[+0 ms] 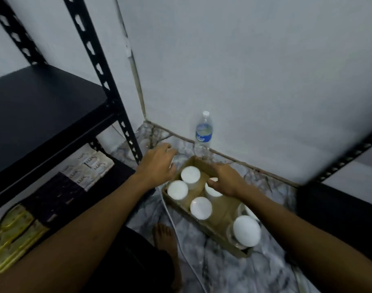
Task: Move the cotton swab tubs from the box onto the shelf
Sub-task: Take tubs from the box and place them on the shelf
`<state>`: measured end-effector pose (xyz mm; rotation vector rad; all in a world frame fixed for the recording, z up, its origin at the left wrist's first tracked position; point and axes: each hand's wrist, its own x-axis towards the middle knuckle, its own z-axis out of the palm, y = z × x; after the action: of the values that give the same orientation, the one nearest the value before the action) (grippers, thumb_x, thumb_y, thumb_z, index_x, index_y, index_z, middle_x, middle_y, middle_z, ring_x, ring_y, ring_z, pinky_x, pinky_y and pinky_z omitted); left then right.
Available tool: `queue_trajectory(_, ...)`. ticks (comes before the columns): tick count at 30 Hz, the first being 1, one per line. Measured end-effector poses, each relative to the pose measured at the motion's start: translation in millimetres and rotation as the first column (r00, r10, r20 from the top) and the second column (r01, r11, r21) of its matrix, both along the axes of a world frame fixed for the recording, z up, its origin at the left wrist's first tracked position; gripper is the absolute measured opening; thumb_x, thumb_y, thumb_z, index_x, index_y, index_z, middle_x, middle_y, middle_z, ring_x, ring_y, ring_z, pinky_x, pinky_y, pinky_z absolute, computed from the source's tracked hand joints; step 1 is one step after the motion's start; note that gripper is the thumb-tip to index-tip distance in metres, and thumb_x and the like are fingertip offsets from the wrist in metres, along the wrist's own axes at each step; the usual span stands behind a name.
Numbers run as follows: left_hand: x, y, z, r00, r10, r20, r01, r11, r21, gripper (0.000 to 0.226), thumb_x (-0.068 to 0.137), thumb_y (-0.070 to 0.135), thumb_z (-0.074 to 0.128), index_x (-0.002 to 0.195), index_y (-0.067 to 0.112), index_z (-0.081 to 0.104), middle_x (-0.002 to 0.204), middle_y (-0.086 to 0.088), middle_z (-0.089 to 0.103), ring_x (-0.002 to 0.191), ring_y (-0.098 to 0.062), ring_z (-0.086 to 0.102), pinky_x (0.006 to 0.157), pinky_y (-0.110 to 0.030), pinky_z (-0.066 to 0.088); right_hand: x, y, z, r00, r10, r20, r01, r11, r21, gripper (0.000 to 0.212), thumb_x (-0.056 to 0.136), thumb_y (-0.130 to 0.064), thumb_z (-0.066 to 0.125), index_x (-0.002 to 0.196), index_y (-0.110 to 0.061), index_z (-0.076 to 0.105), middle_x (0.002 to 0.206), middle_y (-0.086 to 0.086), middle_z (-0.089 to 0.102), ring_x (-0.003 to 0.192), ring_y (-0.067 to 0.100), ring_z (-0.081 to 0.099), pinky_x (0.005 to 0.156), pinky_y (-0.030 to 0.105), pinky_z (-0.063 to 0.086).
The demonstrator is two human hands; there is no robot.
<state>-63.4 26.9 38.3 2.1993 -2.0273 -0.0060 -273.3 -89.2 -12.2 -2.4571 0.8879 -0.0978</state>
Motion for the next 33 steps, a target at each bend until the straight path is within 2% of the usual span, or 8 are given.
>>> queue_trajectory(8, 6.9, -73.9, -102.7, 0.995, -0.044, -0.087, 0.065, 0.964, 0.256, 0.039, 0.074, 0.031, 0.044, 0.096, 0.005, 0.064, 0.092, -0.016, 0.061, 0.082, -0.036, 0.06, 0.065, -0.038, 0.047, -10.4, -34.8, -91.6, 0.955, -0.274, -0.109, 0.288, 0.948, 0.135, 0.049, 0.081, -0.033, 0.065, 0.126, -0.015, 0.054, 0.129, 0.009, 0.057, 0.116, 0.026, 0.052, 0.092, 0.038, 0.047)
queue_trajectory(14, 11.3, -117.2, -184.8, 0.964, 0.052, -0.262, 0.036, 0.946, 0.322, 0.052, 0.083, 0.031, 0.057, 0.129, 0.009, 0.051, 0.126, -0.017, 0.051, 0.11, -0.035, 0.052, 0.085, -0.043, 0.048, 2.3, -50.0, -164.4, 0.888, -0.395, -0.233, 0.435, 0.887, 0.156, 0.063, 0.082, -0.038, 0.064, 0.137, -0.016, 0.041, 0.138, 0.014, 0.044, 0.119, 0.033, 0.045, 0.097, 0.044, 0.041)
queue_trajectory(18, 11.3, -139.1, -228.1, 0.975, 0.062, -0.211, 0.034, 0.906, 0.421, 0.066, 0.086, 0.038, 0.061, 0.14, 0.009, 0.034, 0.148, -0.018, 0.028, 0.126, -0.034, 0.039, 0.094, -0.041, 0.041, 17.2, -54.4, -197.2, 0.856, -0.412, -0.312, 0.476, 0.863, 0.167, 0.079, 0.084, -0.051, 0.059, 0.147, -0.021, 0.024, 0.147, 0.016, 0.028, 0.128, 0.036, 0.035, 0.104, 0.046, 0.034)
queue_trajectory(24, 5.2, -158.4, -266.3, 0.999, 0.043, 0.024, -0.049, 0.883, 0.466, 0.101, 0.077, 0.061, 0.061, 0.149, 0.007, 0.014, 0.144, -0.025, 0.024, 0.129, -0.041, 0.03, 0.096, -0.048, 0.038, 39.2, -53.3, -216.2, 0.801, -0.466, -0.377, 0.564, 0.798, 0.212, 0.102, 0.082, -0.061, 0.058, 0.152, -0.016, -0.001, 0.156, 0.024, -0.003, 0.141, 0.04, 0.014, 0.111, 0.047, 0.023)
queue_trajectory(27, 8.3, -165.1, -271.8, 0.995, 0.07, 0.066, -0.09, 0.917, 0.389, 0.108, 0.072, 0.066, 0.064, 0.148, 0.003, 0.019, 0.136, -0.027, 0.034, 0.119, -0.041, 0.04, 0.089, -0.048, 0.043, 48.9, -50.9, -223.3, 0.761, -0.563, -0.322, 0.632, 0.755, 0.175, 0.1, 0.08, -0.058, 0.062, 0.15, -0.013, 0.007, 0.155, 0.023, 0.007, 0.138, 0.037, 0.024, 0.109, 0.042, 0.026)
queue_trajectory(29, 12.1, -165.8, -271.6, 0.996, 0.084, 0.038, -0.092, 0.926, 0.366, 0.104, 0.071, 0.064, 0.066, 0.147, 0.006, 0.024, 0.137, -0.026, 0.036, 0.119, -0.041, 0.041, 0.09, -0.048, 0.042, 51.8, -49.7, -223.7, 0.773, -0.559, -0.3, 0.63, 0.735, 0.252, 0.098, 0.079, -0.061, 0.059, 0.149, -0.012, 0.012, 0.154, 0.021, 0.013, 0.136, 0.036, 0.029, 0.109, 0.041, 0.027)
queue_trajectory(31, 12.6, -162.3, -268.1, 0.997, 0.064, 0.04, -0.075, 0.912, 0.403, 0.099, 0.077, 0.063, 0.061, 0.149, 0.011, 0.018, 0.148, -0.025, 0.024, 0.129, -0.04, 0.032, 0.099, -0.049, 0.036, 50.7, -48.8, -221.7, 0.79, -0.543, -0.287, 0.613, 0.722, 0.321, 0.099, 0.075, -0.07, 0.051, 0.149, -0.013, 0.017, 0.153, 0.02, 0.019, 0.137, 0.035, 0.029, 0.111, 0.041, 0.026)
queue_trajectory(33, 6.9, -157.9, -264.1, 0.999, -0.001, 0.049, -0.021, 0.893, 0.451, 0.099, 0.079, 0.062, 0.057, 0.15, 0.01, 0.01, 0.157, -0.021, 0.007, 0.14, -0.037, 0.019, 0.106, -0.049, 0.029, 45.7, -44.2, -214.5, 0.768, -0.583, -0.265, 0.64, 0.705, 0.307, 0.099, 0.075, -0.065, 0.06, 0.149, -0.013, 0.017, 0.152, 0.016, 0.02, 0.137, 0.031, 0.027, 0.111, 0.039, 0.023)
